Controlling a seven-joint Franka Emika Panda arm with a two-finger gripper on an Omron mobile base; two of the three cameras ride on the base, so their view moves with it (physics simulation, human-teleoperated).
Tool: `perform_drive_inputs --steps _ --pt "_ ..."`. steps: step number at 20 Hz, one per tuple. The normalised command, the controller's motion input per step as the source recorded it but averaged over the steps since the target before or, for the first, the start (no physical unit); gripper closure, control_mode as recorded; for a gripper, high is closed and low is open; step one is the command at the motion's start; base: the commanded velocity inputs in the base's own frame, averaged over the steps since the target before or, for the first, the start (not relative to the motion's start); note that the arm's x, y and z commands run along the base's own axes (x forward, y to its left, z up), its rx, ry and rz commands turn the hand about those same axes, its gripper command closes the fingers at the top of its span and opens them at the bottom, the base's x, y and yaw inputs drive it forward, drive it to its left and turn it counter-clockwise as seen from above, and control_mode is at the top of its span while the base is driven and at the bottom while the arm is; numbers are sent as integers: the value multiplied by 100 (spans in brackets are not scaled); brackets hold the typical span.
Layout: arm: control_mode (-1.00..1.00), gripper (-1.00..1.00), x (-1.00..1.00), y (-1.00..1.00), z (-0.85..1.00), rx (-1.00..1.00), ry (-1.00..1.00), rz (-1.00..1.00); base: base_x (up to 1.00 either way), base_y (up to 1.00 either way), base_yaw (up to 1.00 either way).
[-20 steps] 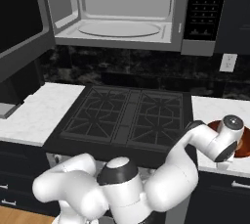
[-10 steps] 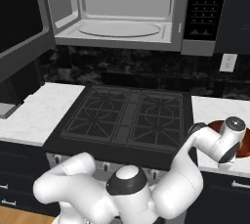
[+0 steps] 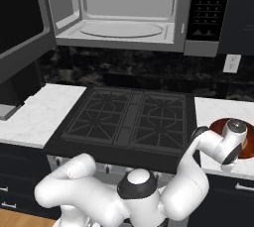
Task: Open the microwave, place the bowl with waffle inside the microwave, then close the microwave door and turn it on.
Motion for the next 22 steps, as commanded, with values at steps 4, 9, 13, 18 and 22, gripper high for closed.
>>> perform_drive_inputs --steps 4,9,13,18,22 --pt "-100 100 15 -1 -15 0 0 0 0 0 0" --pt "-100 100 6 -10 -11 0 0 0 0 0 0" --pt "-100 100 0 -15 -7 0 0 0 0 0 0" --pt "-100 100 -2 -5 -1 0 0 0 0 0 0" --pt "-100 100 -50 3 4 -1 -20 0 0 0 0"
